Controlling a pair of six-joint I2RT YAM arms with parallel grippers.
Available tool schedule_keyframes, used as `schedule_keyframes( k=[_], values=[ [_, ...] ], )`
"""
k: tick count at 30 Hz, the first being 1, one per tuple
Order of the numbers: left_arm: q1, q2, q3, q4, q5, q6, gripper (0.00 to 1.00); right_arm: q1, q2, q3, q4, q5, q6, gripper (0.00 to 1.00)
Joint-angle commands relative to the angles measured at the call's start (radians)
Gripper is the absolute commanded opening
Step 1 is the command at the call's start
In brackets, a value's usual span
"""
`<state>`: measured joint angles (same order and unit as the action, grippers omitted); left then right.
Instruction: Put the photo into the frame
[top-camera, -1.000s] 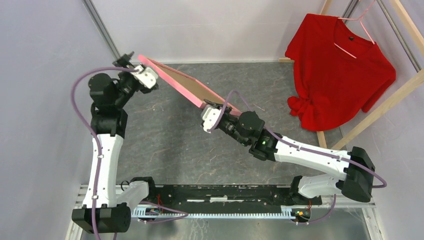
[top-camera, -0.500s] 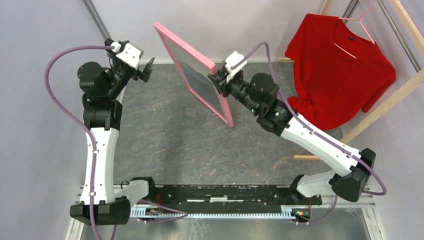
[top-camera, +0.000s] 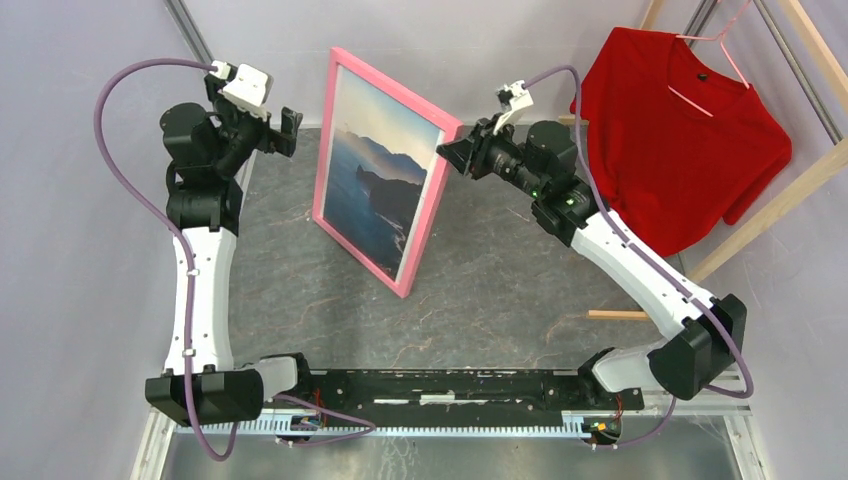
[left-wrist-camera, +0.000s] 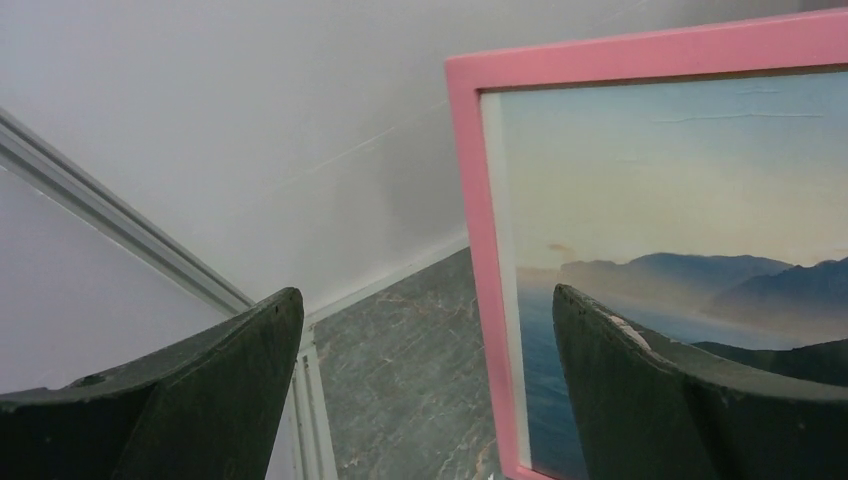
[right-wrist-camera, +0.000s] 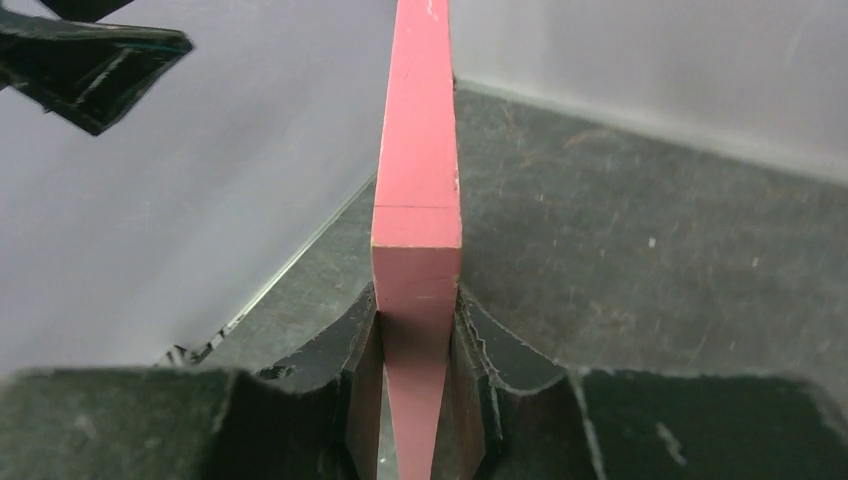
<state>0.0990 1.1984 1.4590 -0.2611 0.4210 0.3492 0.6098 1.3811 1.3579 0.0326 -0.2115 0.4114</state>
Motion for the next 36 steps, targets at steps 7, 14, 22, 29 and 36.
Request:
schedule_keyframes(
  k=[7, 14, 22, 29, 36],
  values=[
    [0.026, 0.076, -0.024, -0.093, -0.042, -0.015, 1.0, -0.128, -0.089, -0.239, 0.193, -0.107, 0.27, 0.0],
    [0.039, 0.158, -0.072, -0.177, -0.075, 0.054, 1.0, -0.191, -0.098, -0.415, 0.213, -0.084, 0.4, 0.0],
    [0.05, 0.188, -0.169, -0.174, -0.112, 0.126, 1.0, -0.233, -0.1, -0.576, 0.247, -0.07, 0.492, 0.0],
    [0.052, 0.218, -0.208, -0.187, -0.107, 0.165, 1.0, -0.302, -0.069, -0.701, 0.303, -0.045, 0.509, 0.0],
    [0.081, 0.322, -0.243, -0.173, -0.095, 0.134, 1.0, -0.371, 0.006, -0.757, 0.294, -0.006, 0.399, 0.0]
  ],
)
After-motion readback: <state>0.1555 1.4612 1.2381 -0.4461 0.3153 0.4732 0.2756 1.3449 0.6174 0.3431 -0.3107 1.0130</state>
